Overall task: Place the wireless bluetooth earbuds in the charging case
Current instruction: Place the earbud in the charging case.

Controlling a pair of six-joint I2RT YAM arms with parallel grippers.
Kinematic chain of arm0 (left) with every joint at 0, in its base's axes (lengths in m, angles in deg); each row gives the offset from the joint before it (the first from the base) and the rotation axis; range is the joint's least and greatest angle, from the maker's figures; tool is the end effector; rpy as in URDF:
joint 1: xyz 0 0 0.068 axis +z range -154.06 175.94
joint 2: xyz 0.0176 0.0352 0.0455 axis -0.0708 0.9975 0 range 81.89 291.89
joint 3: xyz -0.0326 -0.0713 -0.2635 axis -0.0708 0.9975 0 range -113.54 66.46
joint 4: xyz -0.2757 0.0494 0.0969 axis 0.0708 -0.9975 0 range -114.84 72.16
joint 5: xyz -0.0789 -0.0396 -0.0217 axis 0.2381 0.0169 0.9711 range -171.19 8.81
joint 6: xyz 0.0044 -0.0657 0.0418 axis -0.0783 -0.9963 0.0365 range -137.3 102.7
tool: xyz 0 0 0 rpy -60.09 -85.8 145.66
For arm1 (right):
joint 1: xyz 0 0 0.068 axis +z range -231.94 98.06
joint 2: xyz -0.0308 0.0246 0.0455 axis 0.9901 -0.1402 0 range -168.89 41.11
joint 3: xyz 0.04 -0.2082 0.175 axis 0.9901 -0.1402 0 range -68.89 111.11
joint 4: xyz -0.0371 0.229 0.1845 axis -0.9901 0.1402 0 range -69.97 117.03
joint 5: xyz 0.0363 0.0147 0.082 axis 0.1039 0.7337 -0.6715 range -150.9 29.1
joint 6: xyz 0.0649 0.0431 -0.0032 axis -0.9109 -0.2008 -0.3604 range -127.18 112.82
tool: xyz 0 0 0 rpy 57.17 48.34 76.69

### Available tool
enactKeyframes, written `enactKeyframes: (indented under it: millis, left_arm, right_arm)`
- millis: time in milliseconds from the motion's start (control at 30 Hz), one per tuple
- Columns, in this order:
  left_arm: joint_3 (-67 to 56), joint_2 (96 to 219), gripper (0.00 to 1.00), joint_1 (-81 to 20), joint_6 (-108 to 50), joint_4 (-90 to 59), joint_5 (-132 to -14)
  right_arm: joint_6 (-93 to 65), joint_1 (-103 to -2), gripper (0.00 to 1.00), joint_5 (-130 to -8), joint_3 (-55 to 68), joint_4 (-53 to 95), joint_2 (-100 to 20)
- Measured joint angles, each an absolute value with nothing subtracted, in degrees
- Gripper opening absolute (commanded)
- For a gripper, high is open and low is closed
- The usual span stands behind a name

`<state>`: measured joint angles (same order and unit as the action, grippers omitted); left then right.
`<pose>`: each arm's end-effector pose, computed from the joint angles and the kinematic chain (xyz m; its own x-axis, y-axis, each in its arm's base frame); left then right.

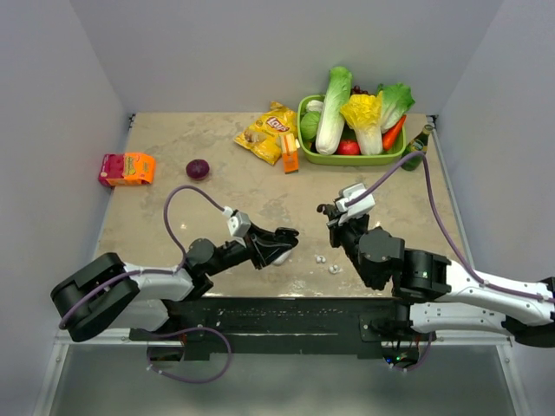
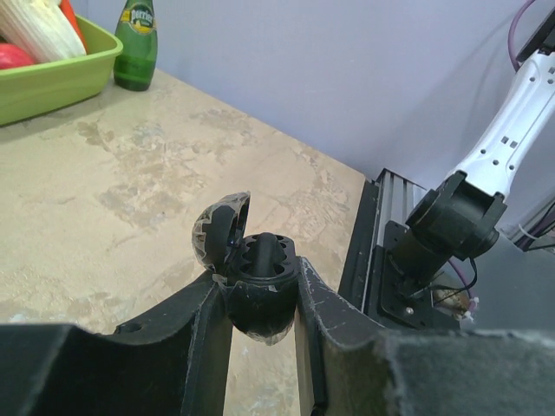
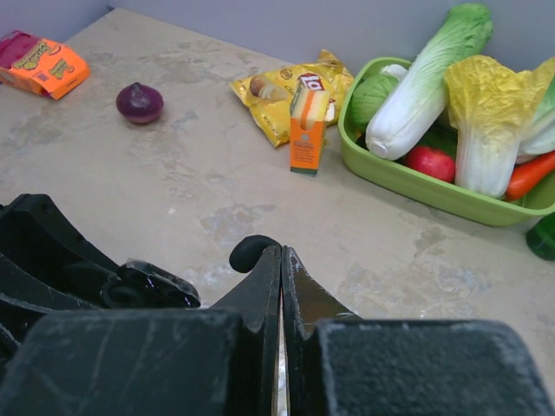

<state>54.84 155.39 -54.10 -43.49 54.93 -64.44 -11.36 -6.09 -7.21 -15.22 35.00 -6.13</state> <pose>0.1558 -0.2159 0.1743 -0.2954 -0.3056 -0.9052 0.8753 0.2932 -0.3846 0.1070 0.2051 0.3833 -0.0638 -0.0765 -0.9950 -0.3756 0.9256 -0.0471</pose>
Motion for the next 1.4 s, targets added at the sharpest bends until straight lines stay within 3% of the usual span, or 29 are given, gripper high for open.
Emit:
enactKeyframes:
  millis: [300, 867, 1400]
  left_arm:
    - [48.85, 156.96, 0.00, -52.46, -43.69, 54.98, -63.41]
    - [44.13, 166.51, 0.00, -47.02, -57.74, 55.24, -55.31]
    - [39.91, 166.40, 0.00, -46.32, -62.36, 55.22, -50.26]
  right_arm:
    - [-6.29, -2.37, 0.00, -1.79, -15.27, 29.49, -7.71]
    - [-1.75, -1.69, 0.00, -9.53, -17.54, 23.85, -6.53]
    - [-1.11, -1.56, 0.00, -9.83, -17.65, 24.88, -10.33]
